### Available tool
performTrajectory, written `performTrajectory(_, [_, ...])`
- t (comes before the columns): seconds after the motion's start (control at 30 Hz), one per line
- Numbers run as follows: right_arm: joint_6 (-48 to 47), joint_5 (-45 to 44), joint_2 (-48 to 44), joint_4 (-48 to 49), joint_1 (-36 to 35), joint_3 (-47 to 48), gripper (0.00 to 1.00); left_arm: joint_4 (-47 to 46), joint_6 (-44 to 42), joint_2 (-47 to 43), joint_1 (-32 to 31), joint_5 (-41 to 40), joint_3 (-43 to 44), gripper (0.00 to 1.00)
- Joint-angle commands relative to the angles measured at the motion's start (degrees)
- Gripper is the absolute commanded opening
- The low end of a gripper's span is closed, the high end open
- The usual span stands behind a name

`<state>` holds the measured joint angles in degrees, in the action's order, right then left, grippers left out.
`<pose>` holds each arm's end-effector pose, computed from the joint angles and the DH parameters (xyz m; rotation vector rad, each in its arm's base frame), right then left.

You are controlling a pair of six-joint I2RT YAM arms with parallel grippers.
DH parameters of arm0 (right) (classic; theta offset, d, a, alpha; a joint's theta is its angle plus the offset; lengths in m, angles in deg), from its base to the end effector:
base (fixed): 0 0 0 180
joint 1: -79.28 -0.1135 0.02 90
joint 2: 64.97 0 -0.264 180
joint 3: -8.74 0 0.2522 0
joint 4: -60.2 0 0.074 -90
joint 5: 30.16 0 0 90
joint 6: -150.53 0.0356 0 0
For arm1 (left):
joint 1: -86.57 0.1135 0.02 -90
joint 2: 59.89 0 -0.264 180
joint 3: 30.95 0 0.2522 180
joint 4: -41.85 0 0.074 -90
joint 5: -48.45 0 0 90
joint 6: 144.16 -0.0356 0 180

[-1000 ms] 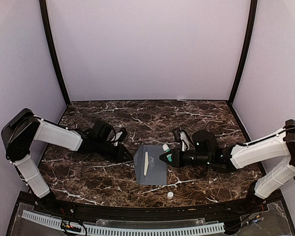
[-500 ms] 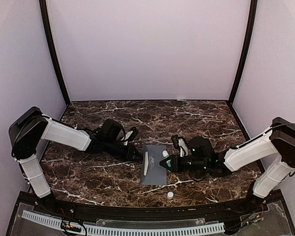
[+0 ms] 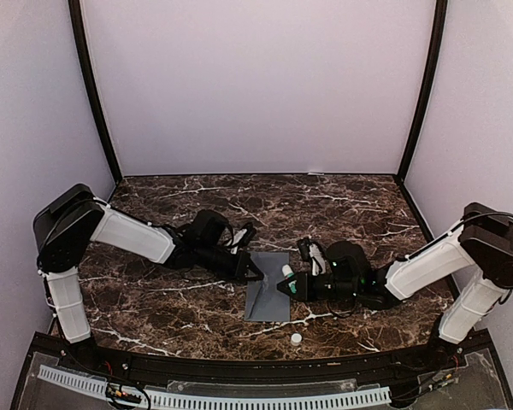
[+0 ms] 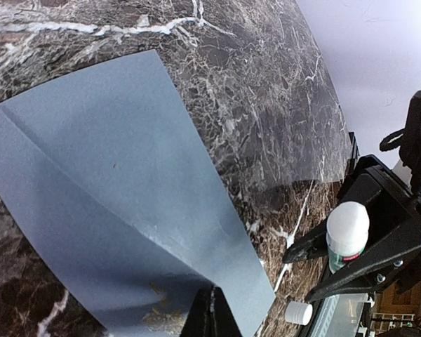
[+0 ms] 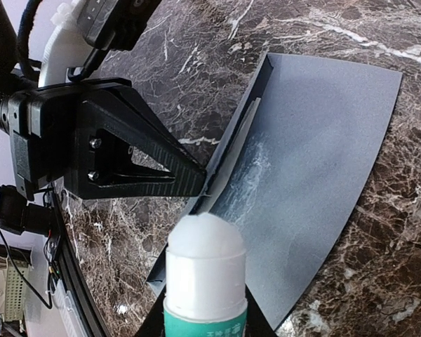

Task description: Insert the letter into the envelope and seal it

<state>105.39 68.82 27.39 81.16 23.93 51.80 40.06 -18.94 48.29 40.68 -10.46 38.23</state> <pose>0.1611 0.2429 0.1343 -0.3176 2.2803 1.1689 0.2524 -0.2868 0.1424 0.5652 2.4108 -1.3099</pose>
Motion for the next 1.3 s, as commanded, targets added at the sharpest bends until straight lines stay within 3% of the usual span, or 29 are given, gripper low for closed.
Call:
performTrajectory(0.0, [0.40,0.15,0.38,3.69,0.37,-0.43,0.00,-1.84,-0.04,2.19,-0.73,0.73,2.48,0.00])
performTrajectory(0.47, [0.95,-0.39,-2.24,3.21,0.35,-1.43,0.00,-3.10,-0.39,8.57,-0.78,-1.54,0.24,0.00])
performTrajectory(0.67, [0.49,-1.21,-4.61,1.39,0.33,-1.51,0.00,0.87,-2.26,8.71,-0.78,-3.57,-0.88,0.00])
performTrajectory(0.83, [-0.68,-2.38,-8.54,-2.98,0.35,-0.41,0.00,-0.18,-3.06,3.01,-0.77,-3.61,0.12,0.00])
performTrajectory(1.07, [-3.21,-4.65,-14.41,-10.20,0.35,2.45,0.00,6.30,-6.82,-8.22,-0.68,-8.49,5.44,0.01])
performTrajectory(1.27, [-5.51,-4.07,-13.87,-12.75,0.38,5.48,0.00,7.81,-5.93,-12.86,-0.77,-8.50,0.49,0.01])
